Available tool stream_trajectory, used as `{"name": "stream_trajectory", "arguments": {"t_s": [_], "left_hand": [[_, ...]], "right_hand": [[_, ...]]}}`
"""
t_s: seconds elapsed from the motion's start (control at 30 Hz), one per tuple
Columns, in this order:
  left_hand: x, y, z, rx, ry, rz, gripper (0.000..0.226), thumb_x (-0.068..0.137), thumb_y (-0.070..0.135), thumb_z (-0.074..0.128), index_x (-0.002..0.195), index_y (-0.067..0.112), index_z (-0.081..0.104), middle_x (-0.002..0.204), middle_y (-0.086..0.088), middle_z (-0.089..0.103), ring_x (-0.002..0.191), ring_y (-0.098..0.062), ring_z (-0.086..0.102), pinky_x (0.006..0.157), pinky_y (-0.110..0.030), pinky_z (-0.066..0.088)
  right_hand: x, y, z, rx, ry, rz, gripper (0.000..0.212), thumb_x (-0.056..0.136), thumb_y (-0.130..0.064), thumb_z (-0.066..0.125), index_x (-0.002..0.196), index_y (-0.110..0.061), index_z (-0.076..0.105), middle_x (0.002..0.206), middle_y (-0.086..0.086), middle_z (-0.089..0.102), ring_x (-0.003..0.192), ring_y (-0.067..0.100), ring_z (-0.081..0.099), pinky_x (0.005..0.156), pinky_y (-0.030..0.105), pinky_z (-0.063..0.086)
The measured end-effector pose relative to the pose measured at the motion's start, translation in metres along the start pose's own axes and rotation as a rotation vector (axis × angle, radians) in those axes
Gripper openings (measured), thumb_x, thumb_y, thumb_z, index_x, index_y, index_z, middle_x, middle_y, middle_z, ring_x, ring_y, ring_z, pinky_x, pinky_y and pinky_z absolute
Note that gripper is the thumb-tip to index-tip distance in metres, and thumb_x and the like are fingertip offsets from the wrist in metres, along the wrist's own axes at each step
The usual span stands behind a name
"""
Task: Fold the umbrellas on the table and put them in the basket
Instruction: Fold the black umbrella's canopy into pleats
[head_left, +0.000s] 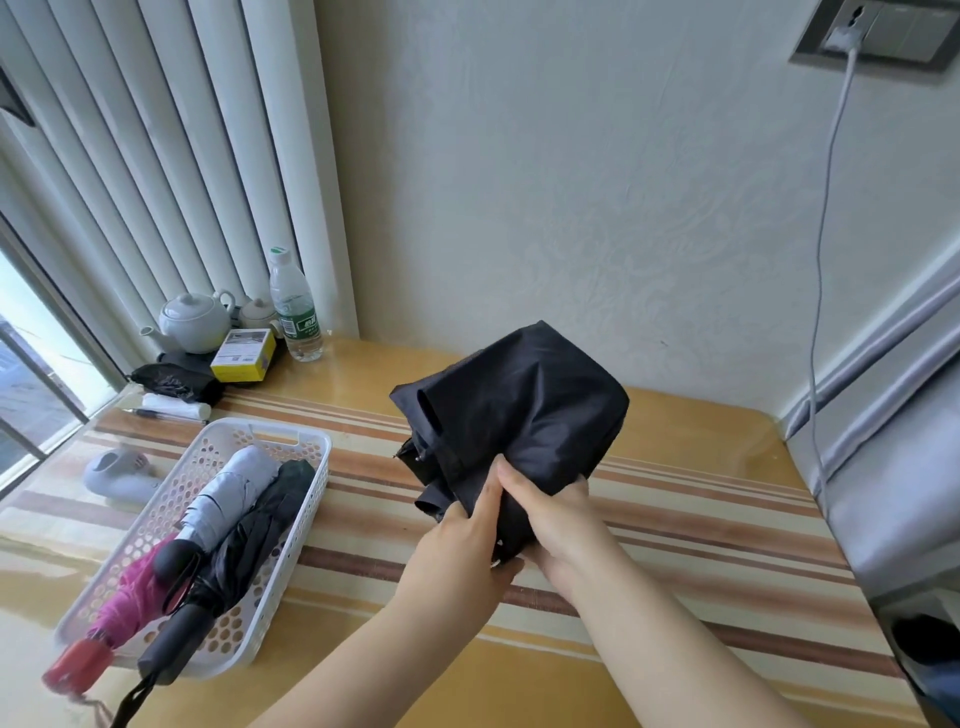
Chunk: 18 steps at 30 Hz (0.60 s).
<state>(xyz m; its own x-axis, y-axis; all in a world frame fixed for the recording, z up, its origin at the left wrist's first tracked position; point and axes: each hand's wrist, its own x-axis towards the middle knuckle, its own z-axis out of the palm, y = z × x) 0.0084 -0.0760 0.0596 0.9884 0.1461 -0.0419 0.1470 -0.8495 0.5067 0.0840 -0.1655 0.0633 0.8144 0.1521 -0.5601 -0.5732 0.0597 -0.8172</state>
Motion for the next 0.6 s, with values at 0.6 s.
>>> {"name": "stream_trajectory", "arguments": {"t_s": [0.6], "left_hand": [[0.018,-0.005,-0.061,-0.642,0.213,-0.267,0.03,0.095,0.047,0.042,0.103,0.023,0.058,0.09,0.008,0.064,0.083,-0.002,0.059,0.06,-0.015,0.039]], "right_hand": [[0.015,0.005,-0.022,0.093,-0.141,-0.082,0.063,0.077,-0.018,0.08,0.132,-0.021,0.048,0.119,0.005,0.069,0.107,0.032,0.066,0.09,0.06,0.05]]}}
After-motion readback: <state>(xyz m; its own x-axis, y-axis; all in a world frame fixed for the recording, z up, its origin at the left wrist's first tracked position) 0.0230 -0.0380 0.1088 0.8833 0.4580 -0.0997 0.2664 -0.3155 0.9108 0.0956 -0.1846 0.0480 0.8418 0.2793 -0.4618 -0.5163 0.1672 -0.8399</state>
